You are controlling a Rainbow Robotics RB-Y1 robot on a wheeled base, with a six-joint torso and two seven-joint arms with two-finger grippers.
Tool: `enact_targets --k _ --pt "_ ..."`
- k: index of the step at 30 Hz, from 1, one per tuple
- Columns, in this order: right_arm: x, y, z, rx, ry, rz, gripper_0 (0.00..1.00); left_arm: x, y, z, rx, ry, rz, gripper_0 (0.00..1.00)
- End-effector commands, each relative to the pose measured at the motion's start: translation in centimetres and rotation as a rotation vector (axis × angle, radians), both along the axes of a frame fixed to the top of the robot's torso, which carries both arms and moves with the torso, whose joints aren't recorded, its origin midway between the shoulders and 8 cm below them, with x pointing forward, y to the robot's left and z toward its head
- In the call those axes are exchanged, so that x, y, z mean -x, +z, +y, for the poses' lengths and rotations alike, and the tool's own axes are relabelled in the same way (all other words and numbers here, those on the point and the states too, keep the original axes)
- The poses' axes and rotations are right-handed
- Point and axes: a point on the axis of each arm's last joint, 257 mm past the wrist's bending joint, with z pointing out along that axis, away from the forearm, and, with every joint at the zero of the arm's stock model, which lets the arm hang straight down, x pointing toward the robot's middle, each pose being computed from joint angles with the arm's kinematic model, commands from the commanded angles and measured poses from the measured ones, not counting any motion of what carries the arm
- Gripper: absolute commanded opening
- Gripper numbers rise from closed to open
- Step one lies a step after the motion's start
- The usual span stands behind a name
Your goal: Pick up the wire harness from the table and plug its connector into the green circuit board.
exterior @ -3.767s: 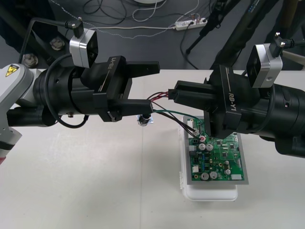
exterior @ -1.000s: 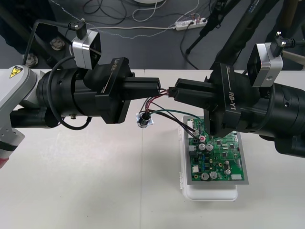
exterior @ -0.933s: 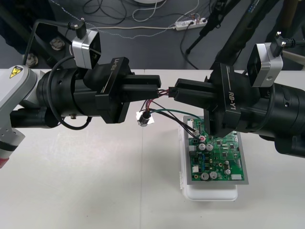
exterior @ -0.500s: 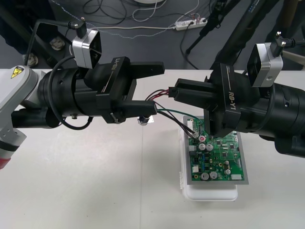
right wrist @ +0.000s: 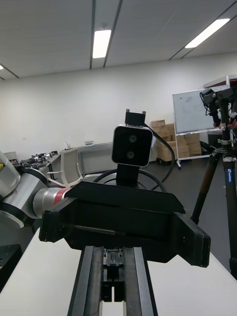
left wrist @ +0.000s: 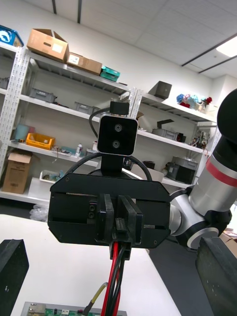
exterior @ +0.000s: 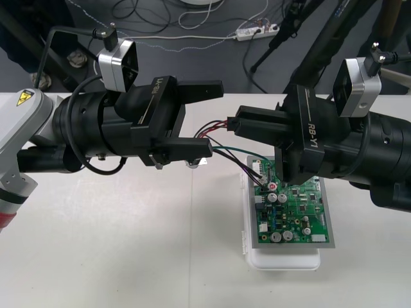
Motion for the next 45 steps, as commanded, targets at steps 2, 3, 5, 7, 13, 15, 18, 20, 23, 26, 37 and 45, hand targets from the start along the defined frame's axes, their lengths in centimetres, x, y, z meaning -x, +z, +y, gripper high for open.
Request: enact_targets --k 2,3,5,7,13,15,18,20,23,26,37,45 --pt "1.42 1.46 0.92 -0.019 0.027 -0.075 0.0 0.67 1.68 -1.43 0.03 -0.003 -0.069 1.0" --pt "1.42 1.46 0.92 -0.019 0.027 -0.076 0.0 0.62 1.63 -1.45 0.028 0.0 -0.07 1.0" --pt "1.42 1.46 0.92 -0.019 0.027 -0.076 0.0 0.55 1.37 -1.54 0.019 0.004 -0.075 1.0" --pt "1.42 1.5 0.94 -0.019 0.027 -0.078 0.0 0.5 1.23 -1.61 0.011 0.006 -0.08 1.0" --pt "1.43 1.55 0.95 -0.019 0.028 -0.079 0.0 0.48 1.26 -1.63 0.007 0.004 -0.074 1.0" --pt "1.43 1.55 0.95 -0.019 0.028 -0.078 0.0 0.57 1.4 -1.7 0.008 0.0 -0.076 1.0" --pt "1.43 1.55 0.95 -0.019 0.028 -0.078 0.0 0.56 1.37 -1.71 0.007 0.0 -0.074 1.0" --pt "1.38 1.57 0.97 -0.02 0.026 -0.078 0.0 0.56 1.37 -1.71 0.007 0.0 -0.074 1.0" --pt "1.41 1.52 0.96 -0.018 0.027 -0.08 0.0 0.56 1.37 -1.71 0.006 0.0 -0.073 1.0" --pt "1.41 1.52 0.96 -0.018 0.026 -0.081 0.0 0.53 1.46 -1.76 0.007 -0.001 -0.074 1.0" --pt "1.29 1.63 1.0 -0.019 0.026 -0.084 0.0 0.69 1.83 -2.06 0.012 -0.006 -0.092 0.0" --pt "0.79 1.69 1.09 -0.026 0.025 -0.079 0.0 0.7 2.02 -2.08 0.018 -0.007 -0.094 0.0"
